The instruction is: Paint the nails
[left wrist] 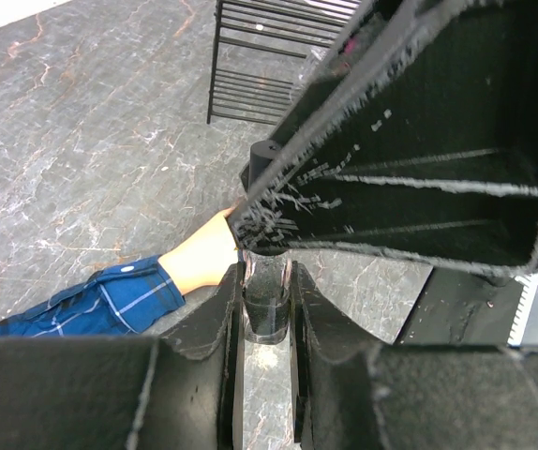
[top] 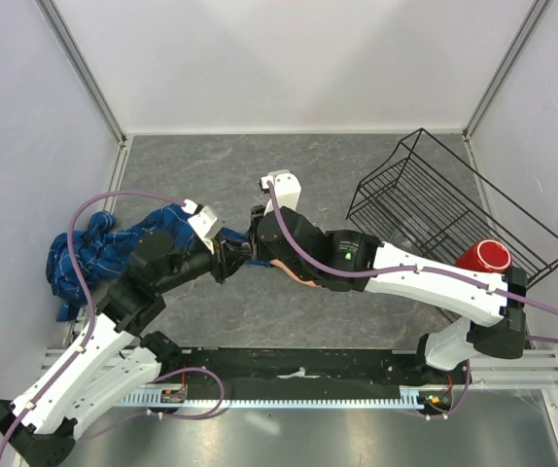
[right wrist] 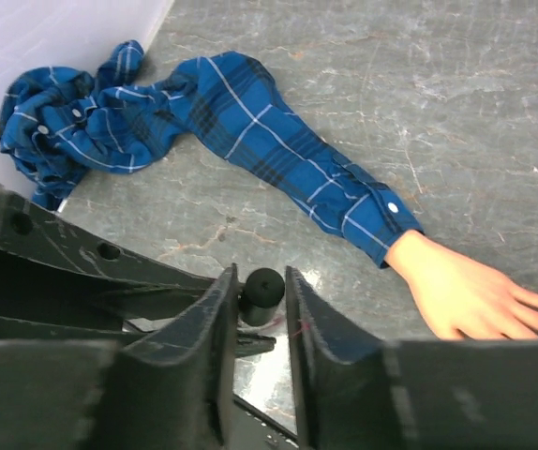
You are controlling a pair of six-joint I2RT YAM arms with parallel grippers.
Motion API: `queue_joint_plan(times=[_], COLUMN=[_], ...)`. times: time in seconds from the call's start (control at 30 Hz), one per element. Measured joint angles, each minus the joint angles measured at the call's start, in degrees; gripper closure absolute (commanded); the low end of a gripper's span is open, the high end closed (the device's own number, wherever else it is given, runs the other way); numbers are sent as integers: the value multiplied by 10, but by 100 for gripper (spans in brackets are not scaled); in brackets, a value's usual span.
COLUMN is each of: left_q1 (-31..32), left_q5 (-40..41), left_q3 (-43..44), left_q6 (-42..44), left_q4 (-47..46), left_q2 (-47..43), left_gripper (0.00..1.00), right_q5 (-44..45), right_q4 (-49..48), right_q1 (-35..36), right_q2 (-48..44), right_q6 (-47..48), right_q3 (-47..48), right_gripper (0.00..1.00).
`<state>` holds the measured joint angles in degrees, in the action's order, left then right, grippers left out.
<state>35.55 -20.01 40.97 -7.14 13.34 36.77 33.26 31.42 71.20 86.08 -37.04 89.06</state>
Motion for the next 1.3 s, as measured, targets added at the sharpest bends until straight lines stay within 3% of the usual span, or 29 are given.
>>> queue_joint_plan(times=[0.1, 0.37, 0.57, 0.77, 1.0, 1.07, 1.1, 1.17, 1.2, 1.27, 1.3], left_q1=[-1, -2, -3, -4, -2, -2, -1, -1, -1, -1, -1], left_q5=[-1, -67, -209, -351, -402, -400, -394, -374, -355, -315, -289], left_q3=[-2, -11, -11, -11, -3, 10, 19, 38, 49, 73, 86], left_q6=[0, -1, -57, -180, -251, -246, -238, -214, -197, -171, -156], left_q4=[-2, -5, -33, -95, -119, -101, -87, -53, -37, -21, -13], left_q2=[-5, -15, -21, -66, -92, -89, -87, -83, -82, -79, -80], left_gripper=[98, 98, 98, 98, 98, 98, 98, 98, 98, 98, 98], right_q5=[-2, -56, -291, -537, -662, -673, -675, -672, -659, -623, -603], right_q4=[-12, -73, -158, -243, -312, -320, -319, -307, -294, -247, -230], right_q1=[0, -1, -39, -50, -52, -56, -57, -61, -62, -63, -63], right_q2=[-1, -70, -185, -222, -207, -206, -204, -201, -199, -197, -195], right_q6=[-2, 44, 144, 212, 235, 238, 240, 244, 251, 259, 257], right_q3=[-2, -90, -199, -223, -223, -222, -219, -207, -196, -183, -178], right_gripper=[100, 100, 100, 100, 99, 91, 69, 57, 42, 26, 24])
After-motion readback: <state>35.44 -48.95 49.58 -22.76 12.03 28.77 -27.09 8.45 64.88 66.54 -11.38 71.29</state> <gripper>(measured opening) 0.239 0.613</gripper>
